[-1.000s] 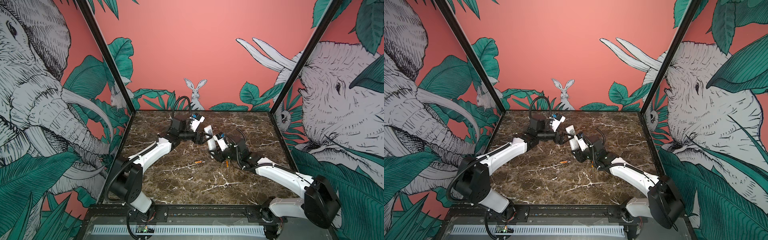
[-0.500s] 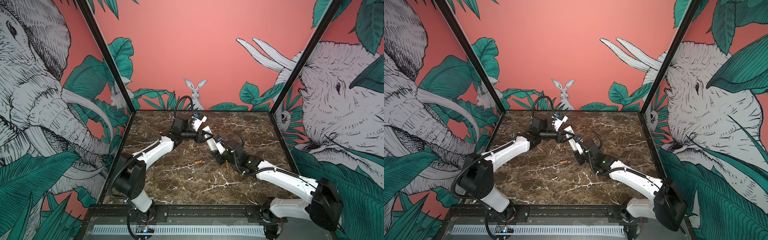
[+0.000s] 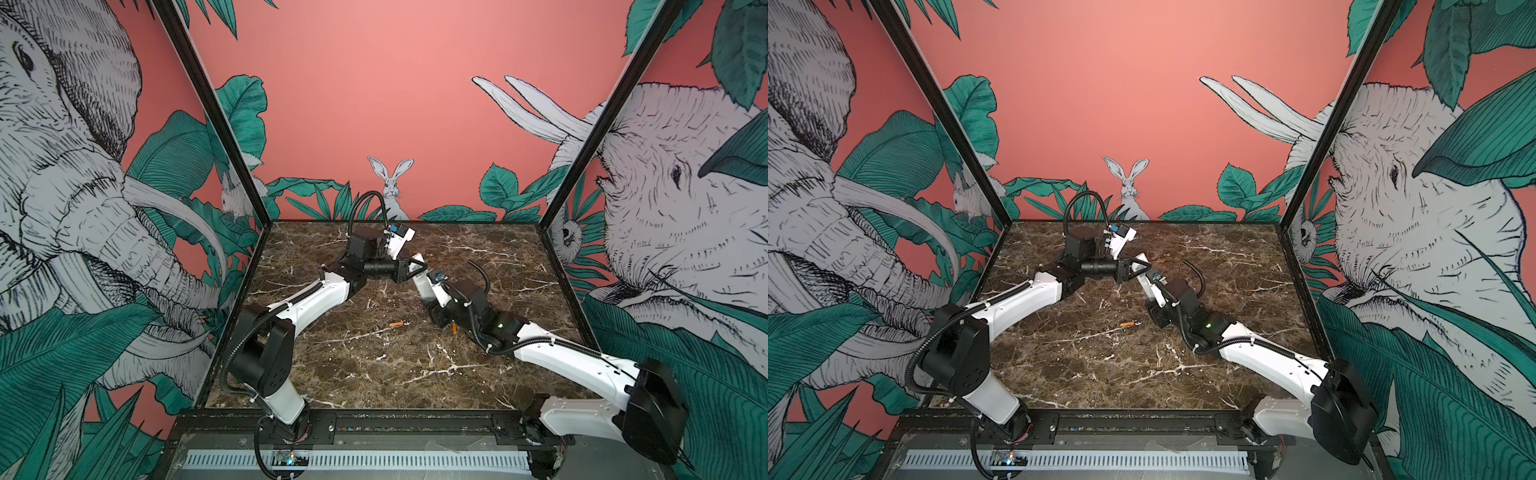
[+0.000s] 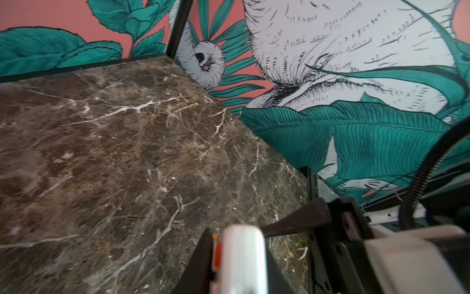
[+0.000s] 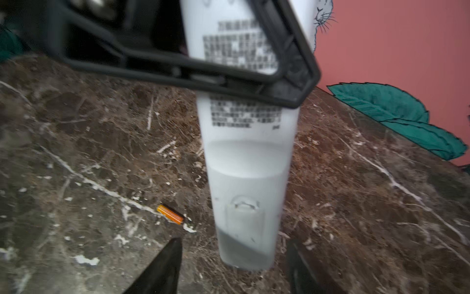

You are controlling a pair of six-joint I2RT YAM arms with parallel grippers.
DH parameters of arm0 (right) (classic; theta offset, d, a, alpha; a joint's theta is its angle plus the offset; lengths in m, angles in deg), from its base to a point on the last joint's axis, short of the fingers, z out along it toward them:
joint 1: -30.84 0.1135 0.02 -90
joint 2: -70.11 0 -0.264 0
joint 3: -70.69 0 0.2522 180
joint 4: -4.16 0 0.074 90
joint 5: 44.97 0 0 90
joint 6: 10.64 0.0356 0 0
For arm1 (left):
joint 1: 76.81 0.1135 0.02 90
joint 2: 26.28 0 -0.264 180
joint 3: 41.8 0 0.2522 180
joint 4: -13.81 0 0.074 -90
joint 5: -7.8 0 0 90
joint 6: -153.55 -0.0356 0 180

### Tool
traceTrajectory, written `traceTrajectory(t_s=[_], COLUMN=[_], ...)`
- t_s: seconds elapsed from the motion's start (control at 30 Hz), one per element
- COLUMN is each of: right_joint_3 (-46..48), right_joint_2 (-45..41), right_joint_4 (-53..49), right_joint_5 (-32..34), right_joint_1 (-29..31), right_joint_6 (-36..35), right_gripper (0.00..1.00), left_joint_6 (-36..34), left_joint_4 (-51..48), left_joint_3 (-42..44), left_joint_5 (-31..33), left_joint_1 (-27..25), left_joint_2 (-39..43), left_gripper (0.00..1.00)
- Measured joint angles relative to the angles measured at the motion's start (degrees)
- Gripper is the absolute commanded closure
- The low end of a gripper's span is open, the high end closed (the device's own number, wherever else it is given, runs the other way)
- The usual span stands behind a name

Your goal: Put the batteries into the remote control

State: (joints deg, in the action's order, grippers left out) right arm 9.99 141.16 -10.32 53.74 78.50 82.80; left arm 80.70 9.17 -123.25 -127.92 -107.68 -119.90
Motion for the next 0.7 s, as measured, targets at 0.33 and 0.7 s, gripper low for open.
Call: traceTrajectory(t_s=[0.33,0.7], right_joint_3=[0.0,1.1], right_joint_2=[-1.9,-0.6], right_joint_4=[0.6,5.3], right_joint_5=[-6.6,-19.5], right_joint_1=[-1.5,-10.5], right_joint_6=[5.0,14.3], right_gripper=[0.09,0.03], left_joint_6=[0.0,1.3], left_joint_4=[1.7,0.2], left_joint_3=[2.6,5.1], left_joint_5=[3.1,1.2], left_joint_1=[3.6,8.0], left_joint_2=[1.1,7.0], left_gripper=[0.95,0.98])
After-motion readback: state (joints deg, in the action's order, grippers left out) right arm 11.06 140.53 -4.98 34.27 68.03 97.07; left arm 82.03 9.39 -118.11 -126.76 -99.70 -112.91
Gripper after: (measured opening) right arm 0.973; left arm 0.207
